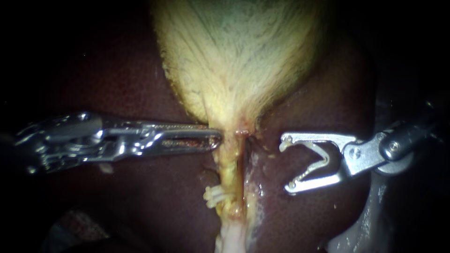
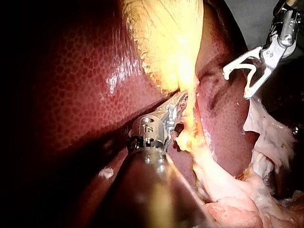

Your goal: Clipping third clip left tube

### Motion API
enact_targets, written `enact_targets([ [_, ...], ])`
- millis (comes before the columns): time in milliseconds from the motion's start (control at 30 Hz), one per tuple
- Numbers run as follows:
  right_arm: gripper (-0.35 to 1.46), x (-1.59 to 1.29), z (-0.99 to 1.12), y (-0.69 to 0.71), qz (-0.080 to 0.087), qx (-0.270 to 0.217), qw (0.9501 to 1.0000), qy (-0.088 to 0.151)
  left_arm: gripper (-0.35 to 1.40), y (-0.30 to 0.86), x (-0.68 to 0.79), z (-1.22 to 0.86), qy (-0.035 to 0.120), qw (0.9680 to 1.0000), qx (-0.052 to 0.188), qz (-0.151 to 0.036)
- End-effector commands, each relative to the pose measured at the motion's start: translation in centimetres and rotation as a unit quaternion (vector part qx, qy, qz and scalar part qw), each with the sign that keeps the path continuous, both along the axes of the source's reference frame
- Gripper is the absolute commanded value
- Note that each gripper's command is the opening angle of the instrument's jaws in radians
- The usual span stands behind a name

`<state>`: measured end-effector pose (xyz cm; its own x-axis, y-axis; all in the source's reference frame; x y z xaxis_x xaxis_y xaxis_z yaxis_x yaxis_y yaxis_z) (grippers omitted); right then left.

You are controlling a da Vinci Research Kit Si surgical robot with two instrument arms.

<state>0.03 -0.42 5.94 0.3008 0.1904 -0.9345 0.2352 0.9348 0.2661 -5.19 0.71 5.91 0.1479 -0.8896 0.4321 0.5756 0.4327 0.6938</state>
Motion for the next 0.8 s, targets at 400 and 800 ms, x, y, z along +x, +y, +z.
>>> enact_targets([
  [400, 0.60, 0.23, 0.04, -0.15, 0.010, 0.056, 0.9983, -0.013, -0.35, 0.01, 0.17, -0.07, -0.003, 1.0000, 0.002, 0.003],
  [800, 0.60, 1.05, 0.40, -0.61, 0.022, 0.157, 0.9868, -0.033, -0.35, 0.08, 0.60, -0.25, 0.010, 0.9999, -0.002, -0.009],
])
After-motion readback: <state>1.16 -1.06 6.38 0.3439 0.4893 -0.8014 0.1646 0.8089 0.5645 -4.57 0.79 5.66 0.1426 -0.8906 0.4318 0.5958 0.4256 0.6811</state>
